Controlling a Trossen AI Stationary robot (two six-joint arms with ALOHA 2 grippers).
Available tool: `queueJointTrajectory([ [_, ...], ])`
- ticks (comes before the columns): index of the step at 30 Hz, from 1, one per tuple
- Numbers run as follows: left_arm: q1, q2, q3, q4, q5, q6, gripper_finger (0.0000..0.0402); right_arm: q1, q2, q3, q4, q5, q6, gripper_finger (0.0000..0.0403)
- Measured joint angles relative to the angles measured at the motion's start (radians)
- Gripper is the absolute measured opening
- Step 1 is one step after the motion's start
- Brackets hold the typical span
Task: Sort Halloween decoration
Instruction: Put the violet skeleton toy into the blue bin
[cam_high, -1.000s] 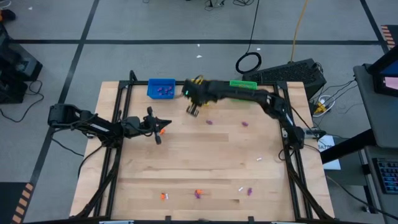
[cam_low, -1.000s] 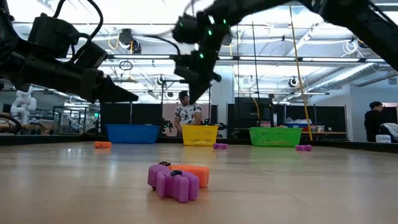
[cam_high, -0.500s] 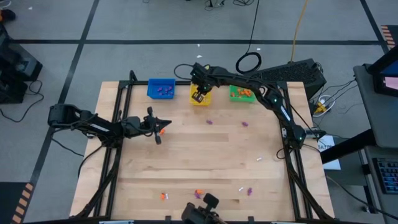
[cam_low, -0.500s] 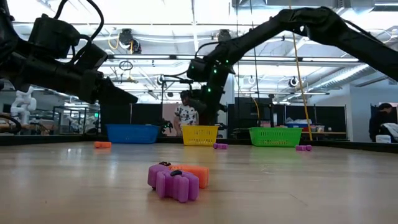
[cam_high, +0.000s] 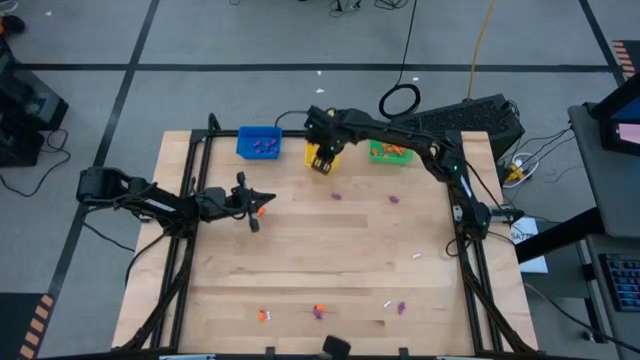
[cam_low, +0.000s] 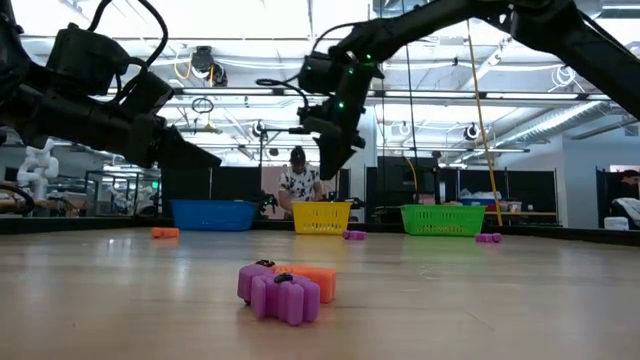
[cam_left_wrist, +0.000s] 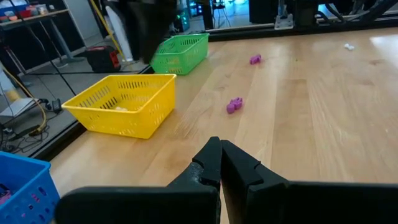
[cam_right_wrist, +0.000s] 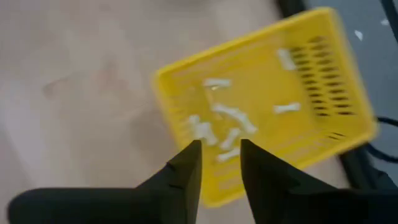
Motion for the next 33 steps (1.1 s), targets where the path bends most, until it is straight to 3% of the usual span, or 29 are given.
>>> queueJointTrajectory([
  [12, 0.000, 0.000, 0.000, -0.045, 0.000, -0.002, 0.0008, 0.147, -0.001, -0.017, -0.126, -0.028, -0.021, 0.0125],
  [23, 0.000, 0.000, 0.000, -0.047, 0.000, -0.023, 0.0008, 0.155, -0.050, -0.388, 0.124, -0.024, 0.059, 0.0125],
  [33, 0.000, 0.000, 0.000, -0.038, 0.000, -0.021, 0.0008, 0.163, -0.064, -0.484, 0.211, -0.027, 0.090, 0.0112],
])
